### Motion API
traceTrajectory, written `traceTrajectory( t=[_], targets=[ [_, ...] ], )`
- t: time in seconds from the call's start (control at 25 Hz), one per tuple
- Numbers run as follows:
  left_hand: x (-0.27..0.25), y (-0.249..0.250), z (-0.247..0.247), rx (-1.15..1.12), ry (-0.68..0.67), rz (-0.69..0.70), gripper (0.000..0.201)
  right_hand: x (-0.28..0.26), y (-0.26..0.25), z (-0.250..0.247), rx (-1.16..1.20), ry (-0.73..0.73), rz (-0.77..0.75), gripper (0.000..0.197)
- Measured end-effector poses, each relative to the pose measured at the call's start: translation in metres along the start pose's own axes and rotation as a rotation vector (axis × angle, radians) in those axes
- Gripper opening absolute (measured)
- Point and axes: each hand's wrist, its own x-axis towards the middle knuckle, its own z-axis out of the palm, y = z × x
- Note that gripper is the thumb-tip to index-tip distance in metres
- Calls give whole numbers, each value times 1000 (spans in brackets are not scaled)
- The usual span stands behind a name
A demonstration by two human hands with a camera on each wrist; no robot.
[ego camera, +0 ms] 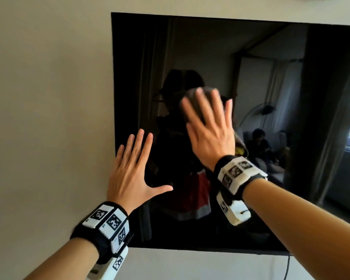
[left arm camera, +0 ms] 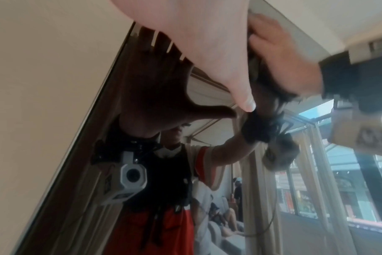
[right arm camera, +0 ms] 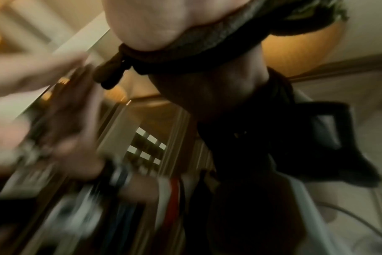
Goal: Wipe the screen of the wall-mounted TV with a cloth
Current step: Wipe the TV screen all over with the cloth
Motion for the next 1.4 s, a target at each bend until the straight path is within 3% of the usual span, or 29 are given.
traceTrajectory(
  t=[0.08, 0.12, 0.16, 0.28, 0.32, 0.44, 0.52, 0.56, 0.64, 0.72, 0.84, 0.92, 0.96, 1.04, 1.12, 1.24, 1.32, 1.4],
  targets=[
    [-2, -1, -2, -61, 12, -12, 138, -32, -22, 4, -64, -135, -338, 55],
    [-3, -3, -2, -73, 3, -9, 139, -29, -20, 5, -88, -153, -417, 55],
    [-4, -5, -1, -70, -12, -3, 140, -14, -18, 5, -95, -130, -396, 55],
    [-6, -9, 3, -45, -64, 8, 146, 32, -22, -1, -9, -20, -55, 51],
    [-8, -10, 3, -55, -66, 1, 148, 27, -28, 2, -21, -16, -61, 51],
    [-20, -13, 8, -79, -60, -36, 156, -40, -53, 13, -56, -142, -297, 54],
    [-33, -17, 13, -56, -71, -43, 157, -54, -47, 14, -93, -186, -424, 54],
    [-37, -18, 15, -47, -77, -47, 157, -43, -43, 13, -108, -173, -432, 54],
    [-42, -20, 19, -42, -89, -48, 155, -18, -38, 10, -64, -101, -306, 51],
    [-44, -21, 22, -44, -94, -34, 155, -25, -43, 12, -37, -54, -242, 50],
    [-52, -18, 28, -59, -99, -10, 156, -89, -60, 18, -66, -169, -427, 54],
    [-59, -13, 34, -47, -86, -16, 154, -94, -52, 16, -118, -191, -545, 53],
    [-61, -8, 38, -37, -81, -25, 154, -82, -47, 16, -118, -163, -509, 52],
    [-65, 2, 47, -41, -65, -81, 156, -58, -38, 12, -58, -87, -283, 49],
    [-67, 11, 52, -54, -52, -135, 159, -75, -38, 13, -40, -54, -213, 49],
    [-76, 17, 60, -22, -59, -128, 163, -154, -47, 15, -73, -249, -572, 58],
    [-85, 21, 66, 15, -68, -87, 164, -152, -30, 14, -99, -266, -686, 59],
    [-89, 29, 71, 25, -63, -80, 162, -116, -11, 11, -59, -136, -448, 53]
  ],
)
